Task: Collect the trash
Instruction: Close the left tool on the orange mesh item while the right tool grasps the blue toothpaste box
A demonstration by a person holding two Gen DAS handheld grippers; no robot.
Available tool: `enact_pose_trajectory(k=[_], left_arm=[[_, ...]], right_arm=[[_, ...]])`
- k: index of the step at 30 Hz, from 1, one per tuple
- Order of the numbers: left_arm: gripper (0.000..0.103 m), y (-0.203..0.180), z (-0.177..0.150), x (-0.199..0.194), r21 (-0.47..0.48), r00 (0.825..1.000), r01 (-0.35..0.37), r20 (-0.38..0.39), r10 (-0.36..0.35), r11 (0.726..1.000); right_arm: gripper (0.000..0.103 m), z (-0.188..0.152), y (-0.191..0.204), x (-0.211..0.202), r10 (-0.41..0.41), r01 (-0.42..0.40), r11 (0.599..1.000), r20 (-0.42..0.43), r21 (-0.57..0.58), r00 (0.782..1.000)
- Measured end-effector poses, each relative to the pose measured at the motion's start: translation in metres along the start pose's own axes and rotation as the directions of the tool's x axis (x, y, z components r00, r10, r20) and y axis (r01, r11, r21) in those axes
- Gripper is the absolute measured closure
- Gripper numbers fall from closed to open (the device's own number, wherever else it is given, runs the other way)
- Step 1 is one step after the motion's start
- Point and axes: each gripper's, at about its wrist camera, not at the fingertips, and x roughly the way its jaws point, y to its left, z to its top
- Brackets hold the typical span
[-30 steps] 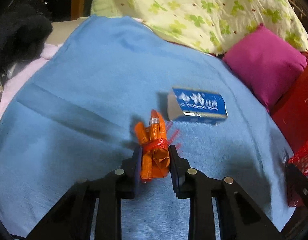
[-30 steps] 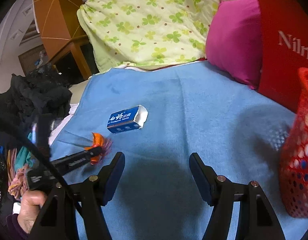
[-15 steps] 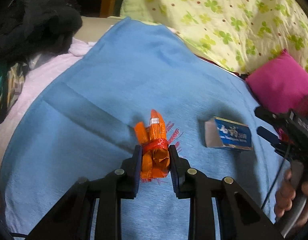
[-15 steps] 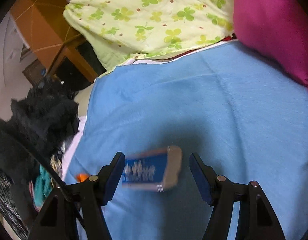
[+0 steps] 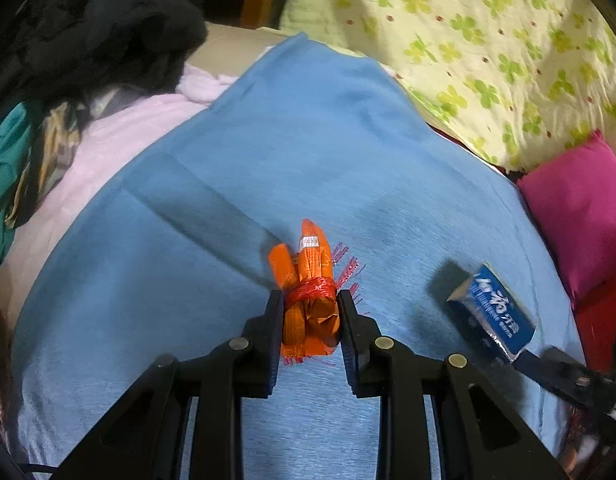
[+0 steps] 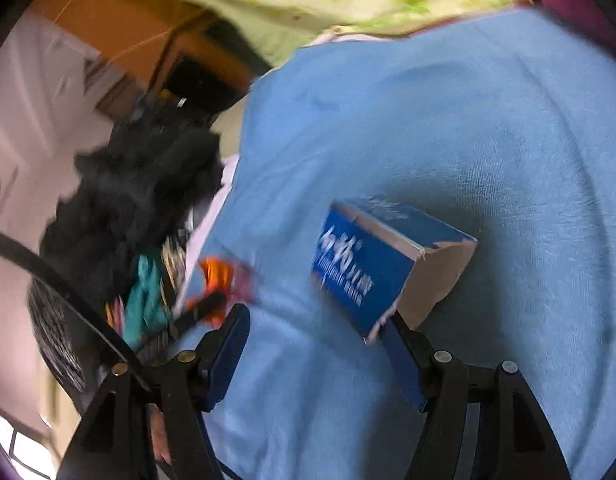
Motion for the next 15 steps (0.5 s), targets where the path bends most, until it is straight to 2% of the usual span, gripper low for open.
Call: enact_pose_trajectory(k=[2,3,5,8,12,15], left_arm=[[0.075,0.002,0.0,-0.001,-0.004,1.0,-0.011,0.003,0.011,1.0],[0.075,0.002,0.0,-0.001,-0.002,1.0,-0.013,0.005,0.013,1.0],[0.075,-0.001,0.0,-0.001,0.006,1.0,-0.009,0.005,0.009,1.0],[0.075,-0.006,-0.001,0.0,0.025,1.0,0.0,0.001,0.0,1.0],[0.075,-0.009,-0.001,0.0,0.037,1.0,0.002,-0.001,-0.002,0.999],[0.075,-0.008,0.0,0.0,0.036,1.0,0.0,0.002,0.0,0.999]], right_arm=[[0.033,-0.001,-0.006,-0.01,0.061,-0.061,0.995,0.013,0.077,0.998],[0.033,0.0,-0.009,-0.015,0.034,-0.037,0.995,0.033,0.091,0.999],[0.033,0.005,-0.006,-0.023,-0.07,0.065,0.996,0.079,0.057,0.994],[0.033,0.014,0.003,-0.027,-0.202,0.206,0.978,0.115,-0.021,0.973],[0.033,0.023,0.02,-0.013,-0.276,0.291,0.949,0.127,-0.124,0.953],[0.033,0.023,0.027,0.007,-0.301,0.315,0.931,0.1,-0.186,0.948]])
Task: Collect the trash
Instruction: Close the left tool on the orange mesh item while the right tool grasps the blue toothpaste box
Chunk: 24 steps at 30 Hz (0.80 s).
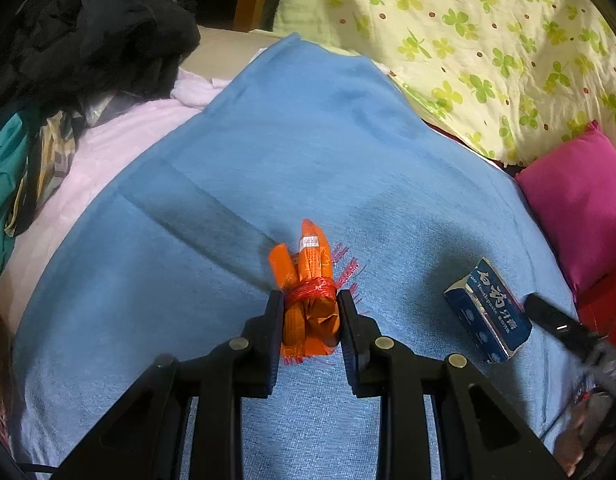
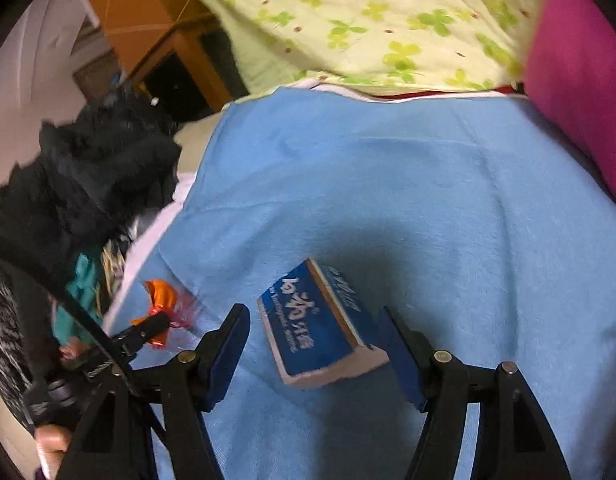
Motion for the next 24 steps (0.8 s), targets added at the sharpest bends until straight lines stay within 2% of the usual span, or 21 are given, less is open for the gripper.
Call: enact_pose_trajectory(k=[4,8,12,17,24], left_arm=[[0.075,0.001,0.0,0.002,-0.001,1.0,-0.003,-0.007,0.003,1.0],[0.075,-0.001,0.0,0.002,0.012,1.0,-0.001,-0.005,0.001,1.0],[0.075,-0.004,-0.001,0.002,0.019,1.0,0.0,-0.007,0.0,1.0],[0.075,0.0,0.001,0.003,0.014,1.0,0.0,-0.007,0.0,1.0],[0.075,-0.001,0.0,0.005,0.015,1.0,0.0,-0.013,0.0,1.0]], right_arm=[[0.033,-0.005,0.014,0.029,-0.114,0.109,0.99,-0.053,-0.093,0.992],[0.033,-0.014,0.012,0.034,-0.146,0.141,0.984,-0.04,-0.106,0.989],[0.033,-0.02,0.009,0.032,-0.127,0.121,0.988,-0.063,-0.098,0.99],[0.033,-0.024,0.012,0.026,-0.03,0.025,0.998,-0.081,-0.06,0.996],[0.03,-0.026,0.017,0.035,-0.066,0.062,0.997,-0.085,-0.051,0.994]])
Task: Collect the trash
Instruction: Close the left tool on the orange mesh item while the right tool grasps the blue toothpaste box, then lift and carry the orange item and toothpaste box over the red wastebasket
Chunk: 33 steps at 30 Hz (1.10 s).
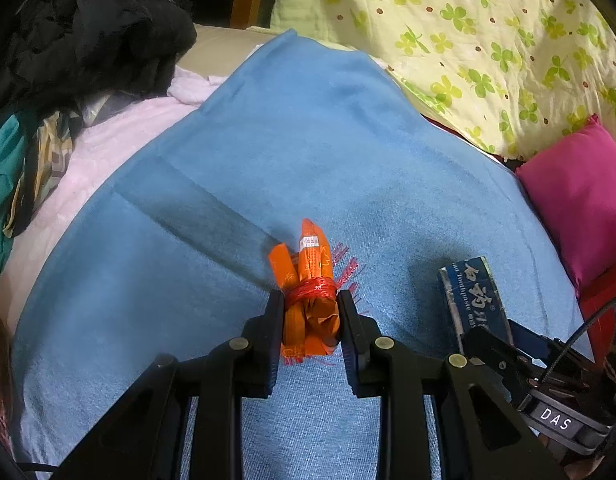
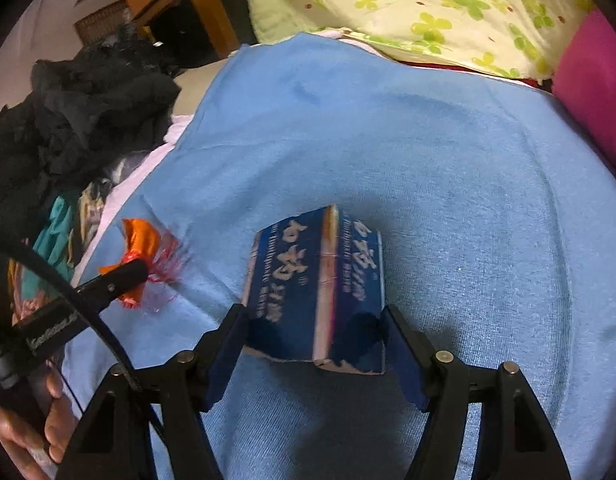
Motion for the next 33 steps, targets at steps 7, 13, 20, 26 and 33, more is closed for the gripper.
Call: enact_pose_trajectory(k=[7,13,20,26,33], left_arm=[[0.075,0.002,0.001,-0.001,-0.01,1.0,-0.004,0.006,0.004,1.0],[0.075,0.003,0.001,-0.001,-0.011,1.0,-0.006,0.006,0.006,1.0],[0.075,0.0,0.0,-0.001,0.001,1.0,0.001,0.008,-0.001,1.0],[0.075,-0.014,-0.002,-0.008,0.073,0.998,0.017,0.054,-0.021,0.997],[0.075,-0.031,-0.008,-0.012,0.142,0.997,0.038,0.065,-0.047,0.989]], right_arm=[[0.024,0.003,0.031,-0.003,-0.093,0.097,0.988,0.046,-0.117,0.995],[0.024,-0.001,0.036,0.004,-0.192,0.201,0.968,0.069,-0.15,0.979],[0.037,-0.003,0.02,-0.002,-0.198,0.204,0.974,0.069,-0.1,0.978],[0.043,-0.01,0.004,-0.016,-0.137,0.139,0.99,0.062,-0.029,0.989],[0.044,-0.044,-0.023,-0.061,-0.074,0.065,0.994,0.101,0.084,0.992]])
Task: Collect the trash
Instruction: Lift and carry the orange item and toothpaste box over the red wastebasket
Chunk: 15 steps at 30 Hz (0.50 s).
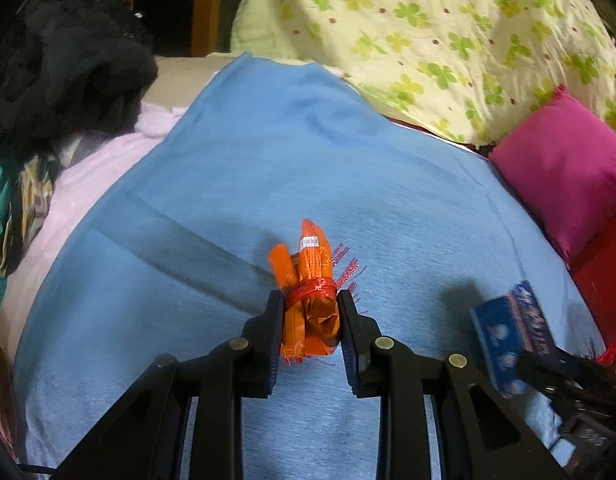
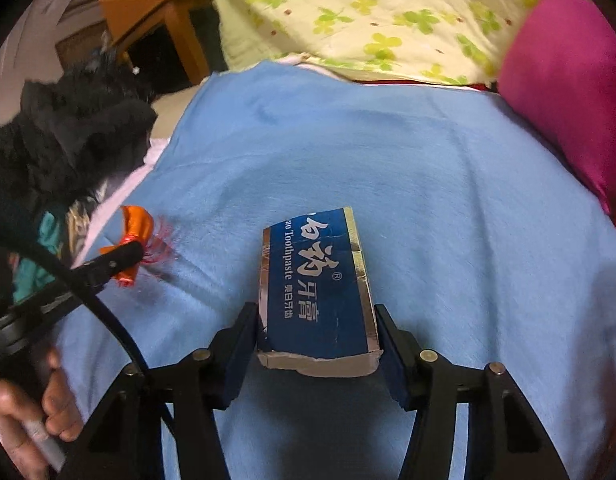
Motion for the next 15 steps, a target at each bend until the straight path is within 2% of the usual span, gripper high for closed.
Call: enact_pose_trajectory(k=[8,11,15], left_arm=[[0.075,-0.041,-0.024,-0.017,0.157,0.999,0.029,0.031,-0.034,0.987],[0.075,-0.05,-0.036,-0.034,0.176,0.997,0.053,0.038,-0.061,0.983],[0.075,-0.063,-0.048,-0.064,0.194,0.996,0.05,0.069,-0.064,0.98]], right_arm=[[0.044,-0.029,-0.023,-0.072,0.006,-0.012,0.998,0.097,0.069,0.995],[0.044,-0.046,-0.027,-0.106,-0.007,-0.004,0.998,0.15,0.069,0.989],[0.044,-0.067,-0.031,-0.14,-0.015,0.001,0.998,0.209,0.07,0.978]])
